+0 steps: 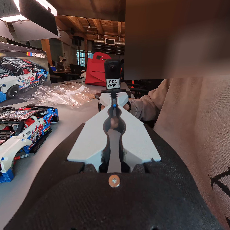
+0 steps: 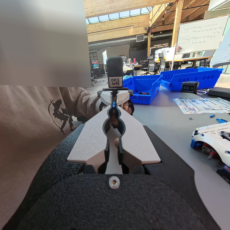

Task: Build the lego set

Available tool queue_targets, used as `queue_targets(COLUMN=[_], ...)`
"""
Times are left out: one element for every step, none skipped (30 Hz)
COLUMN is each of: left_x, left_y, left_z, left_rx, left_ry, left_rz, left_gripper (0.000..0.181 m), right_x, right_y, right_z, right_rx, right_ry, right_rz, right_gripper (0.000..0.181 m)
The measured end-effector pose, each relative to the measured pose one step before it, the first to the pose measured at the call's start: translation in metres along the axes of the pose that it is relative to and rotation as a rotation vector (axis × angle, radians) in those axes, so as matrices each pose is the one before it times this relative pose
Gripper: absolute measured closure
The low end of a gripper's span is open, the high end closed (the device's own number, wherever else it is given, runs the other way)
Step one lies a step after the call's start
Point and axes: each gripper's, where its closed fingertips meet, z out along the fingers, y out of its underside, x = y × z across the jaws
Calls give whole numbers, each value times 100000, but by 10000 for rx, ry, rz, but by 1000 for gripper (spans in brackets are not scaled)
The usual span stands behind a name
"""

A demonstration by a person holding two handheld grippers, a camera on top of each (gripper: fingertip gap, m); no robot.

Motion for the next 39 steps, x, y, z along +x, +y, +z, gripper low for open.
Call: queue_targets(left_x=[-32,23,40,63,24,-10,41,17,-8,36,54,-18,-107,-147,-121,-133,-72,-10,-29,-42,-71,-26,13,16,50,63,31,43,34,45,36,11,-34,-16,1,15,-10,-12,27], left_y=[112,95,51,-20,-29,-18,-19,-39,-24,-11,-8,27,103,179,205,157,30,42,90,107,81,58,85,76,74,64,36,34,33,27,-6,-45,-70,-77,-64,-47,-29,-30,-16], left_z=[-23,-14,-9,16,10,1,3,3,1,-3,21,5,-6,-25,-4,-32,-83,-94,-61,-13,20,21,41,31,30,15,22,4,-12,0,-12,1,3,8,2,5,7,11,-2], left_rx=[-73,-61,-20,41,41,22,10,17,1,-15,-23,-56,-123,-191,-196,-153,-53,-70,-102,-91,-62,-39,-51,-45,-37,-38,-19,-24,-38,-41,3,64,99,97,68,41,22,27,18], left_ry=[-27,1,16,37,10,-21,6,-20,-53,-16,-4,-36,-65,-51,-29,-61,-42,14,12,-6,-52,-27,4,8,23,38,20,28,28,37,39,28,9,17,25,39,17,-3,15], left_rz=[70,67,23,-30,-17,53,66,79,119,121,99,67,26,-51,-100,-68,10,-6,-43,-21,10,14,-18,-16,-6,-13,-14,5,9,10,-13,-85,-132,-111,-78,-77,-63,-21,-11], left_gripper=[180,180,179,179,179,179,179,179,179,179,179,179,179,179,179,179,177,176,176,176,177,177,177,177,177,178,179,179,179,179,180,180,180,180,180,180,180,180,180], right_x=[-1,-33,-75,-65,0,-13,-63,4,-11,-63,-18,107,156,188,164,178,129,81,107,31,-31,-21,-54,-80,-37,-34,-36,-43,-38,-53,-46,25,16,4,-17,0,37,-22,-18], right_y=[109,94,25,-24,-22,-35,-42,-65,-11,-6,4,37,139,165,183,53,36,88,48,54,52,103,131,124,61,95,36,0,42,9,-37,-69,-65,-59,-76,-50,-47,-38,-22], right_z=[-3,-2,3,-2,7,1,11,5,5,-6,-14,-30,-28,-50,-73,-126,-163,-132,-98,-32,33,53,78,75,58,46,25,-10,3,12,8,-5,-9,-12,-8,-19,-8,-8,6], right_rx=[-61,-38,-2,45,61,65,61,76,38,18,-2,-45,-145,-201,-204,-108,-74,-100,-50,-46,-44,-66,-71,-54,-19,-56,-27,-5,-16,-4,19,50,65,52,47,32,29,29,18], right_ry=[-46,-60,-62,-60,-21,-44,-79,-51,-67,-90,-43,46,57,62,67,96,65,38,81,15,-28,0,-14,-28,-11,-8,-8,-17,-27,-24,-2,45,54,51,24,16,41,-1,0], right_rz=[36,57,78,62,94,117,136,160,152,112,53,-27,-42,-71,-135,-132,-54,-63,-90,-17,-4,-47,-43,-11,0,-23,-45,-5,6,-11,-32,-71,-95,-76,-71,-50,-32,-32,-25], right_gripper=[180,180,180,180,180,180,180,180,180,180,180,180,181,181,181,181,181,181,181,180,180,180,180,180,180,180,180,180,180,180,180,180,180,180,180,180,180,180,180])
